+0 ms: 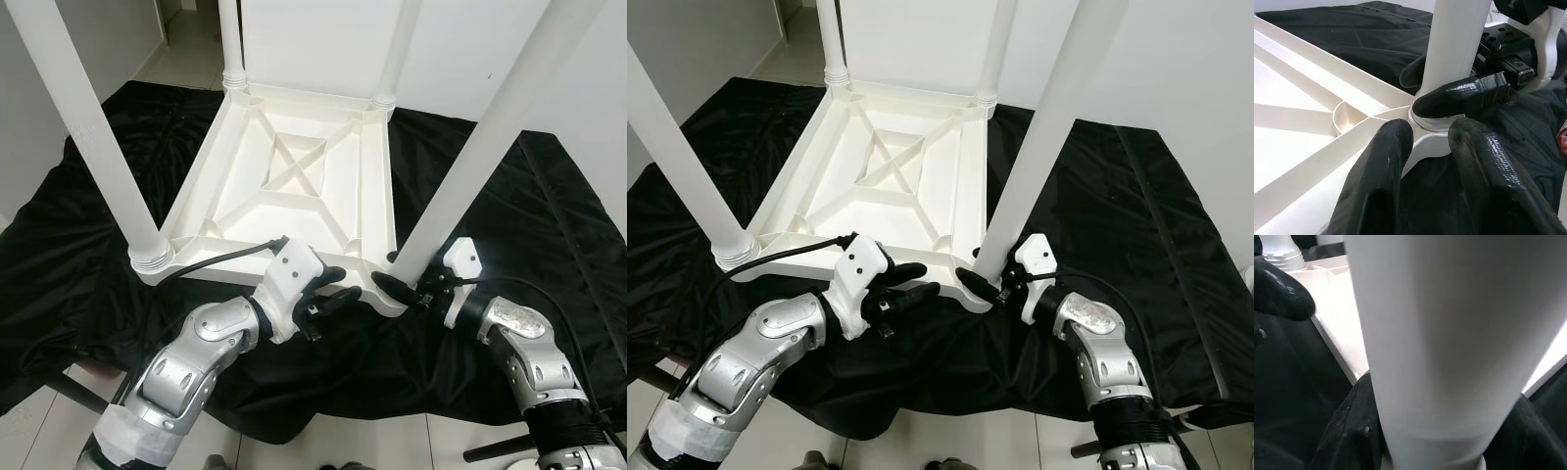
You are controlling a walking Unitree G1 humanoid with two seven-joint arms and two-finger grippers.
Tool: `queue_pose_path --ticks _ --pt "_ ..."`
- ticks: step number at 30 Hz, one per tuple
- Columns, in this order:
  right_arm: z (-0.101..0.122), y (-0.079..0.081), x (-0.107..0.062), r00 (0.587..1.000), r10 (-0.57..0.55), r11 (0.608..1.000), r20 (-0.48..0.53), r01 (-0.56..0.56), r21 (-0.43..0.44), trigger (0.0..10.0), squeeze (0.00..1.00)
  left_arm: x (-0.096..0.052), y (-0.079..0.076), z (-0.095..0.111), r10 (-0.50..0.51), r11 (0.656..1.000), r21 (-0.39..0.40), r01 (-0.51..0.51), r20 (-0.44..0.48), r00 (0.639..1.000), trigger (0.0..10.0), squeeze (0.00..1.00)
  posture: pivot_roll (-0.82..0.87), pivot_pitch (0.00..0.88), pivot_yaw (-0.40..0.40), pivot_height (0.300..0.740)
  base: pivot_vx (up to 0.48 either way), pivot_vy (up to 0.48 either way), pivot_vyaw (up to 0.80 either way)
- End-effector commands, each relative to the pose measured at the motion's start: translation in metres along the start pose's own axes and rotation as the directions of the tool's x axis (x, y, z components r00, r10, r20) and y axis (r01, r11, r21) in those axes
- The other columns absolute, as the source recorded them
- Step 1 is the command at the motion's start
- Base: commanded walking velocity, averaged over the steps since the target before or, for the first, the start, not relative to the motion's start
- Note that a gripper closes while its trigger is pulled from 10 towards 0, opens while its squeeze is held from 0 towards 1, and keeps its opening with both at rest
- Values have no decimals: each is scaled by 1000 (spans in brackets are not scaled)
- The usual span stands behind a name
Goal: Building children table
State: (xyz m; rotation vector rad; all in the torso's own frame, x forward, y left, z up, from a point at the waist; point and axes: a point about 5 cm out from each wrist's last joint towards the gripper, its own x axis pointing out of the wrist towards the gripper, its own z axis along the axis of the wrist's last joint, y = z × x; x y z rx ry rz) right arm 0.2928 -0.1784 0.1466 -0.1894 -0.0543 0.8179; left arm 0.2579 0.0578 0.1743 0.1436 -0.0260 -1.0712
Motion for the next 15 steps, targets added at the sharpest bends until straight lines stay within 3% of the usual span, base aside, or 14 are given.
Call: queue_pose_path --ticks 1,2,3,7,10,12,13,14,15 --pt "-4 6 0 1000 -22 1000 -21 22 7 10000 0 2 -2 1 -47 999 4 47 0 999 10000 0 33 101 -41 740 0 0 0" --pt "-4 6 0 1000 -22 1000 -21 22 7 10000 0 2 -2 1 -47 999 4 47 0 999 10000 0 33 101 -41 740 0 0 0" --pt "-3 6 2 994 -109 994 -19 109 17 10000 0 2 -3 1 -50 999 4 50 0 999 10000 0 31 102 -43 740 0 0 0" --pt "-2 7 4 989 -146 989 -21 146 11 10000 0 3 -3 1 -51 999 3 51 0 999 10000 0 28 102 -43 740 0 0 0" --pt "-3 11 7 965 -260 965 -34 261 21 10000 0 3 -4 0 -52 999 1 52 1 999 10000 0 25 100 -44 740 0 0 0" --pt "-3 11 7 965 -260 965 -34 261 21 10000 0 3 -4 0 -52 999 1 52 1 999 10000 0 25 100 -44 740 0 0 0" --pt "-3 15 8 945 -325 945 -28 325 38 10000 0 3 -4 0 -51 999 0 51 1 999 10000 0 29 101 -47 740 0 0 0" --pt "-3 22 9 885 -464 881 -28 465 83 10000 0 2 -3 0 -48 999 -1 48 1 999 10000 0 29 101 -47 740 0 0 0" --pt "-4 24 9 866 -500 860 -35 501 97 10000 0 2 -3 0 -47 999 -1 47 0 999 10000 0 29 101 -47 740 0 0 0"
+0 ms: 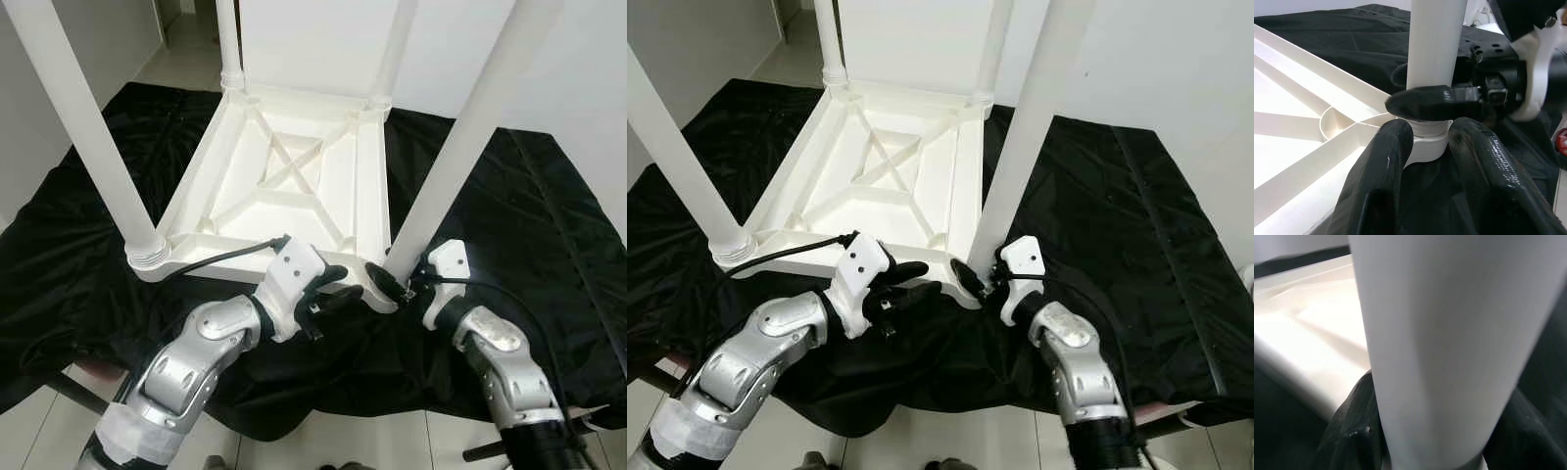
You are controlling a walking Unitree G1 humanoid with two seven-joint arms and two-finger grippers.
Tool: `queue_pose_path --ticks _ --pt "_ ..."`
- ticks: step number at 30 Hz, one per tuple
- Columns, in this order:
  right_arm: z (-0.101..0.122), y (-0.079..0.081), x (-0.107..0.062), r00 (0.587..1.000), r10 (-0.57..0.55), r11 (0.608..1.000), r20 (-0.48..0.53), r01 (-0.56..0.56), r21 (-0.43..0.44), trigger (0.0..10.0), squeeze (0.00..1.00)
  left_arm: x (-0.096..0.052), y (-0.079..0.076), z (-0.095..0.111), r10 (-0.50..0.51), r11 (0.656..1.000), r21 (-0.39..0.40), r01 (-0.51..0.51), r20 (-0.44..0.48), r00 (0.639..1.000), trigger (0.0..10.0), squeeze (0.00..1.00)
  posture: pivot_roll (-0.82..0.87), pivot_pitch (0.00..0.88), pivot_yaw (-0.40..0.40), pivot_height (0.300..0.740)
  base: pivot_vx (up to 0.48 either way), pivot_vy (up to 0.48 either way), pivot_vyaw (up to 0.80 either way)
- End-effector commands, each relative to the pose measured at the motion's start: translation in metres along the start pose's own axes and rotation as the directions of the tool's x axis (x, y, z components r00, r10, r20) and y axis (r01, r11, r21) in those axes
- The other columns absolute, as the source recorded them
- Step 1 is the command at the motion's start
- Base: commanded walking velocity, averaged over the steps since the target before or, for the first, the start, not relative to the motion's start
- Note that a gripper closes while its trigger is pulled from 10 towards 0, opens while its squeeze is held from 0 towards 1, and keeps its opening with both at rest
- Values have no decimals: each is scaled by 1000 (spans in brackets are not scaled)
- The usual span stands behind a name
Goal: Building children table
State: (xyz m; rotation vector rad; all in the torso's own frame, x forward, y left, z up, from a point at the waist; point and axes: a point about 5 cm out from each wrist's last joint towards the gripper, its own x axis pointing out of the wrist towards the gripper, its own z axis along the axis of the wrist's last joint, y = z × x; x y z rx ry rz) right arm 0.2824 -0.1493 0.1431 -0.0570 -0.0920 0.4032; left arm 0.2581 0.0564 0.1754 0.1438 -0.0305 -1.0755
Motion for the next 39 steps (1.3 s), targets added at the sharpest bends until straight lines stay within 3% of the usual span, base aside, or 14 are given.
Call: queue_pose_path --ticks 1,4,6,8,11,12,17,25,26,32,33,34,38,39 --pt "-5 -6 -3 993 -106 994 -47 105 -15 10000 0 1 -3 -2 -43 999 -3 43 -4 999 10000 0 29 101 -47 740 0 0 0" --pt "-9 -3 -5 969 -237 972 -68 237 -4 10000 0 0 -3 -2 -42 999 -4 42 -4 999 10000 0 35 101 -48 740 0 0 0" --pt "-16 -1 -11 883 -461 887 -90 460 -34 10000 0 0 -3 -2 -39 999 -3 39 -5 999 10000 0 37 100 -49 740 0 0 0" --pt "-16 -1 -11 883 -461 887 -90 460 -34 10000 0 0 -3 -2 -39 999 -3 39 -5 999 10000 0 37 100 -49 740 0 0 0" --pt "-16 -2 -13 825 -559 829 -86 557 -53 10000 0 0 -3 -2 -39 999 -3 39 -5 999 10000 0 38 100 -50 740 0 0 0" --pt "-15 0 -14 781 -618 786 -86 617 -40 10000 0 0 -3 -2 -38 999 -3 38 -5 999 10000 0 43 99 -54 740 0 0 0" --pt "-8 12 -10 785 -616 786 -68 618 17 10000 0 0 -4 -2 -41 999 -5 41 -5 999 10000 0 43 97 -51 740 0 0 0" --pt "-6 11 -10 784 -618 785 -59 620 8 10000 0 1 -4 -2 -42 999 -3 42 -6 999 10000 0 45 98 -58 740 0 0 0" --pt "-3 10 -10 784 -620 784 -42 620 13 10000 1000 0 -4 -2 -37 999 -3 37 -6 999 10000 0 49 100 -65 740 0 0 0" --pt "6 6 -13 808 -589 808 26 587 54 10000 1000 -1 -6 -3 -29 1000 -7 29 -6 1000 10000 0 49 102 -76 740 0 0 0" --pt "7 4 -15 819 -572 820 41 568 71 10000 616 -1 -6 -4 -26 1000 -6 26 -7 1000 10000 0 48 102 -79 740 0 0 0" --pt "8 3 -17 827 -560 827 48 555 87 10000 0 -1 -6 -4 -23 1000 -6 23 -7 1000 10000 0 47 103 -82 740 0 0 0" --pt "8 2 -19 843 -535 843 53 529 99 10000 0 -2 -6 -4 -22 1000 -4 22 -8 1000 10000 0 47 103 -83 740 0 0 0" --pt "5 1 -20 873 -486 872 52 479 103 10000 0 -2 -7 -5 -22 1000 -3 22 -9 1000 10000 0 49 104 -84 740 0 0 0"
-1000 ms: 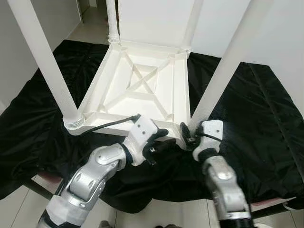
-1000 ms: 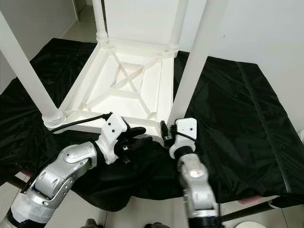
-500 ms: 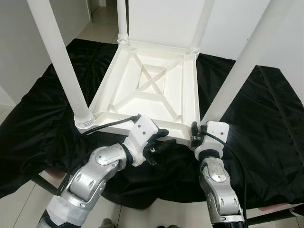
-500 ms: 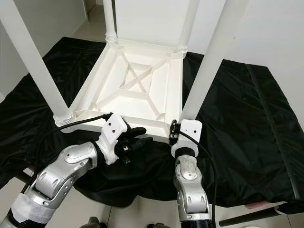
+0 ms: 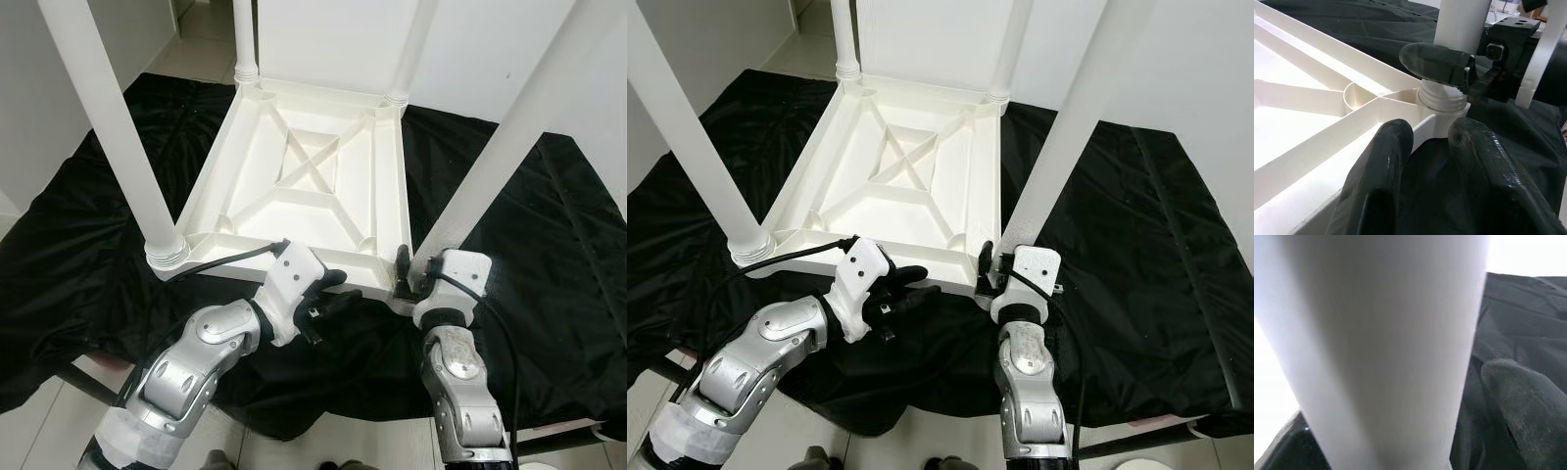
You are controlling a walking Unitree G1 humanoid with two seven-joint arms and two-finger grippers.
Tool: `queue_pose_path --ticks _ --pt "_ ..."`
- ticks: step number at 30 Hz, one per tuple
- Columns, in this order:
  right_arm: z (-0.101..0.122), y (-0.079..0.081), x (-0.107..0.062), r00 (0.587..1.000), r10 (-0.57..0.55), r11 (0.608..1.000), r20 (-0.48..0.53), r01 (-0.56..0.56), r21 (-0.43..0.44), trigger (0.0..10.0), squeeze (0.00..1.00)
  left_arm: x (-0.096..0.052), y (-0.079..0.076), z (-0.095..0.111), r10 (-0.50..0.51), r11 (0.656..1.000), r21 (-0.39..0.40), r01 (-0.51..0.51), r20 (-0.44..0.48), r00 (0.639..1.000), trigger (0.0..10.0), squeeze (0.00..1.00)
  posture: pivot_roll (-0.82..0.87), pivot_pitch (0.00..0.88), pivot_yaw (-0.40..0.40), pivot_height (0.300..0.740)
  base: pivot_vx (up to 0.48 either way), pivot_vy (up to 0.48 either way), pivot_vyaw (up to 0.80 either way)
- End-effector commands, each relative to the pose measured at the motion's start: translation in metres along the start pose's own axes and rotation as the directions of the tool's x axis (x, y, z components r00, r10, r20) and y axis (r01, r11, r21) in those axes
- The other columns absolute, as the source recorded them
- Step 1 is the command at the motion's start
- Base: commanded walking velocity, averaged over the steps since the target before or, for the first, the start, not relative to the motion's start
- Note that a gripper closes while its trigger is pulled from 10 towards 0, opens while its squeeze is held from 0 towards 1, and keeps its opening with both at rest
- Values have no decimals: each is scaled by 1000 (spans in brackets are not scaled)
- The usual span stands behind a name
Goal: Building children table
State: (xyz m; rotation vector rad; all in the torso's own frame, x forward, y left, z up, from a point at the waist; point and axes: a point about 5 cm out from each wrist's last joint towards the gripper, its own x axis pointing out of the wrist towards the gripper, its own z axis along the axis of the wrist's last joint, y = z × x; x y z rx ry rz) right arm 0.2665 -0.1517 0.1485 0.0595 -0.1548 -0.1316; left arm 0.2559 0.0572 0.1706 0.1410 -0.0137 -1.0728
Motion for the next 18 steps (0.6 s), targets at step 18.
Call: queue_pose_path --ticks 18 --pt "-4 -27 19 848 526 848 -65 -529 -37 10000 0 2 -4 -1 -38 999 22 38 -2 999 10000 0 36 95 -53 740 0 0 0"
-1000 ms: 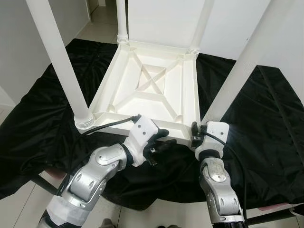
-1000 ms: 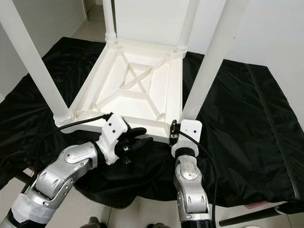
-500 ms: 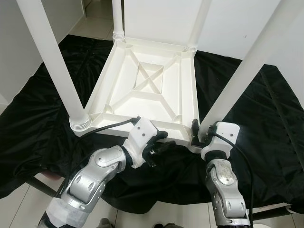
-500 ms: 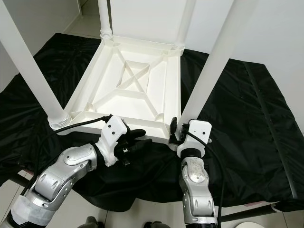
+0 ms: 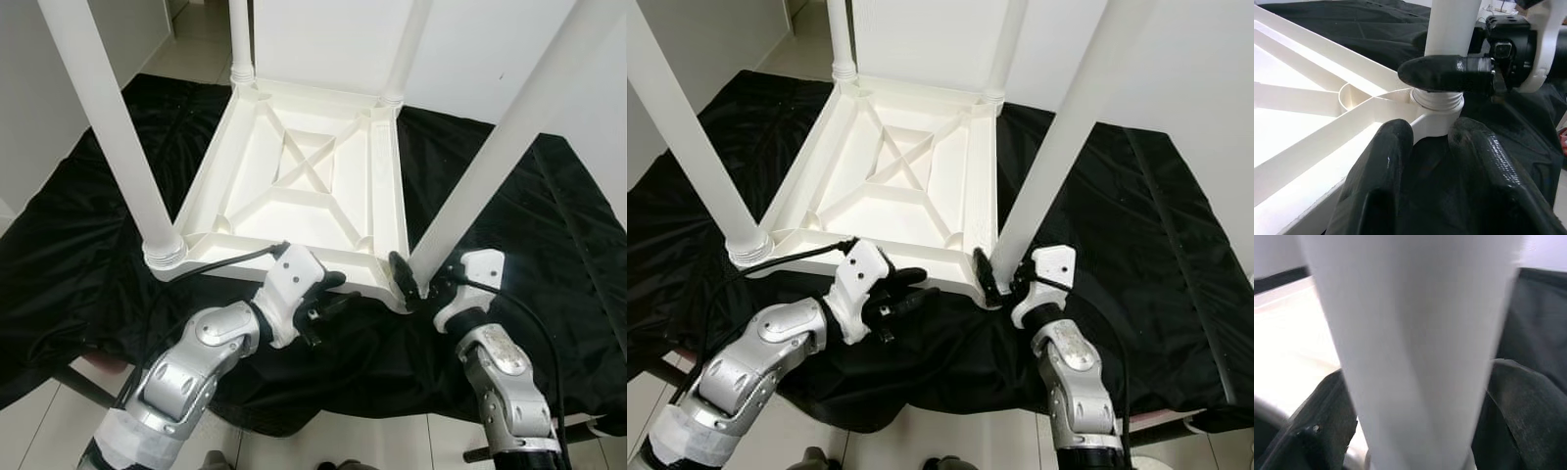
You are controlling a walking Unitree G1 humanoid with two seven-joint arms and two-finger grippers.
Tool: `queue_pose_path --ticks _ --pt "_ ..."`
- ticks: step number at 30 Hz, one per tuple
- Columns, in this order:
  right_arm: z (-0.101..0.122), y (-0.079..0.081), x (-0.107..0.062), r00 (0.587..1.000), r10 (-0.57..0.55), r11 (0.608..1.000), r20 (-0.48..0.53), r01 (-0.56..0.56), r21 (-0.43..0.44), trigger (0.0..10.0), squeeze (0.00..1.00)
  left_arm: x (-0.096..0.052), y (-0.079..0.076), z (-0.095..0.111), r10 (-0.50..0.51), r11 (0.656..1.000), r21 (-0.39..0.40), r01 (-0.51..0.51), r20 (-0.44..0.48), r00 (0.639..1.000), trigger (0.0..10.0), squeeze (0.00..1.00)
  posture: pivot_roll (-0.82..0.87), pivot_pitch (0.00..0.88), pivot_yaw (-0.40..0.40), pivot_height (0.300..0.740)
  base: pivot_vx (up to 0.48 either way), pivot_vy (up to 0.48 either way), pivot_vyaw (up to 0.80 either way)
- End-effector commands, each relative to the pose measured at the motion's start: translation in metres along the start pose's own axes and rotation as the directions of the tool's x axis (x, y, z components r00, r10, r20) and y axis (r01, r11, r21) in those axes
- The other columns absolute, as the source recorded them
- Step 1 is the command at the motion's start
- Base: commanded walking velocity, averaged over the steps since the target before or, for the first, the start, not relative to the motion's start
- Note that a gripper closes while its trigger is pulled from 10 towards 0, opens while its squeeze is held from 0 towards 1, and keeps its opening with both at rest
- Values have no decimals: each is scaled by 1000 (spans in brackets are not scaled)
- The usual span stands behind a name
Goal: Building children table
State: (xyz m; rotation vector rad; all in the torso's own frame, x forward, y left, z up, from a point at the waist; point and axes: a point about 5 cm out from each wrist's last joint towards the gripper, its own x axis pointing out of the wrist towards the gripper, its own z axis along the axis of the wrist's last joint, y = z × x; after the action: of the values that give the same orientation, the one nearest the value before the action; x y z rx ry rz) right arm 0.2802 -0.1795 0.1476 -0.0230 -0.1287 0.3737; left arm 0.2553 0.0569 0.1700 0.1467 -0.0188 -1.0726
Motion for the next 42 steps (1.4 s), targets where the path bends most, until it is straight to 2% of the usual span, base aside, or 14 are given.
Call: queue_pose_path --ticks 1,8,12,17,18,19,23,26,29,34,37,39,42 --pt "-1 -4 3 996 81 996 -26 -82 -29 10000 0 3 -3 0 -40 999 17 40 -2 999 10000 0 36 93 -52 740 0 0 0" --pt "0 -8 11 971 234 967 -56 -238 -89 10000 0 6 -2 0 -45 999 21 45 -1 999 10000 0 42 83 -53 740 0 0 0" --pt "0 -9 14 965 253 961 -62 -259 -101 10000 0 6 -1 -2 -38 999 19 38 -6 999 10000 0 49 79 -60 740 0 0 0" --pt "-3 -3 12 981 194 977 -15 -194 -88 10000 0 4 10 -8 73 997 -1 -73 8 997 10000 0 56 77 -66 740 0 0 0" --pt "-6 1 10 988 153 986 7 -152 -73 10000 0 3 15 -10 124 992 -3 -124 12 992 10000 0 51 79 -63 740 0 0 0" --pt "-6 1 10 988 153 986 7 -152 -73 10000 0 3 15 -10 124 992 -3 -124 12 992 10000 0 51 79 -63 740 0 0 0" --pt "-13 10 5 996 0 997 84 7 -72 10000 0 -2 29 -17 273 962 -40 -272 26 962 10000 0 39 69 -45 740 0 0 0" --pt "-14 14 4 996 -14 998 91 20 -66 10000 0 -2 32 -17 298 954 -37 -297 32 954 10000 0 40 67 -40 740 0 0 0" --pt "-17 20 4 995 -39 999 96 42 -29 10000 0 -3 39 -14 351 935 -67 -347 55 935 10000 0 36 64 -44 740 0 0 0" --pt "-23 24 7 990 -107 994 96 106 13 10000 0 1 49 -15 384 923 -6 -384 64 921 10000 0 33 61 -40 740 0 0 0" --pt "-27 29 9 989 -119 993 83 118 9 10000 0 2 58 -19 438 898 -67 -434 60 897 10000 0 19 62 -23 740 0 0 0" --pt "-27 29 9 989 -119 993 83 118 9 10000 0 2 58 -19 438 898 -67 -434 60 897 10000 0 19 62 -23 740 0 0 0" --pt "-28 31 9 984 -152 988 90 151 15 10000 0 4 61 -20 474 880 -67 -470 60 878 10000 0 16 58 -23 740 0 0 0"
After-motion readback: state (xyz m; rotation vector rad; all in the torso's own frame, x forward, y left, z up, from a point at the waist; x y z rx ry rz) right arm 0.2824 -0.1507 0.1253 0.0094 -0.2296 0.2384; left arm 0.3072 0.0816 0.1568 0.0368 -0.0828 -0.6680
